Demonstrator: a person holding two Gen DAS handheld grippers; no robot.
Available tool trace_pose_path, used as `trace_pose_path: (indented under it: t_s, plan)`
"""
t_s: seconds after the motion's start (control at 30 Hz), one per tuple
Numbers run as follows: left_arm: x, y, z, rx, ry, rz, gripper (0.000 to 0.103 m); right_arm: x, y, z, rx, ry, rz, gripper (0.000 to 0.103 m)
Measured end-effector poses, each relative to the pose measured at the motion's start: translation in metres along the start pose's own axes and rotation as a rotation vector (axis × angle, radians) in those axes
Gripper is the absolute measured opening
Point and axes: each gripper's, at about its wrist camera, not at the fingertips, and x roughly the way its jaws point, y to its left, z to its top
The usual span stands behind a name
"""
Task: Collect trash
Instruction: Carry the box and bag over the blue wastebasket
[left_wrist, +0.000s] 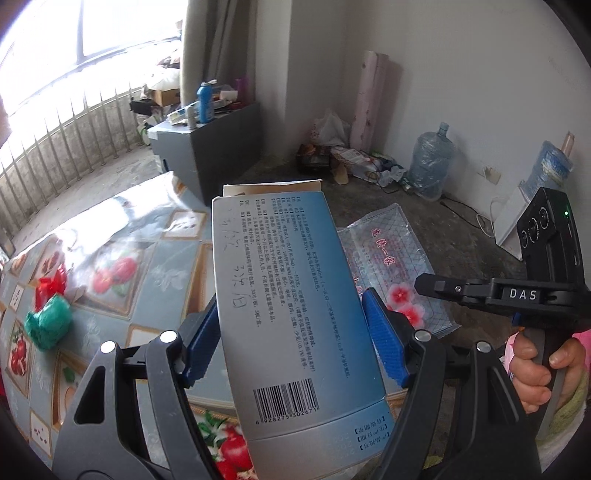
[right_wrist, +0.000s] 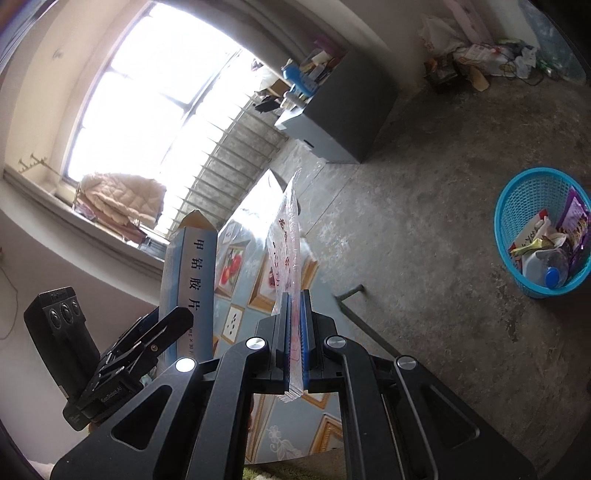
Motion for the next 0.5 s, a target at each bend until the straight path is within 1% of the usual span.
trace_pose_path:
  t_s: [0.1, 0.2, 0.3, 0.4, 0.5]
  plan:
    - [0.016, -0.015, 0.01, 0.03, 0.024, -0.033, 0.069, -0.007, -0.019, 0.006, 0.036, -0.022, -0.018, 0.005]
    - [0.04, -0.031, 0.022, 0.052, 0.063, -0.084, 0.069, -0.022, -0.046, 0.015, 0.081, -0.075, -0.064, 0.005]
    - [0.064, -0.049, 0.034, 0.068, 0.108, -0.132, 0.069, -0.049, -0.08, 0.025, 0.138, -0.161, -0.159, 0.005]
    - [0.092, -0.069, 0.045, 0.098, 0.145, -0.174, 0.069, -0.079, -0.118, 0.031, 0.212, -0.245, -0.312, 0.005]
    - [0.128, -0.091, 0.054, 0.112, 0.2, -0.229, 0.069, -0.095, -0.152, 0.033, 0.29, -0.282, -0.394, 0.005]
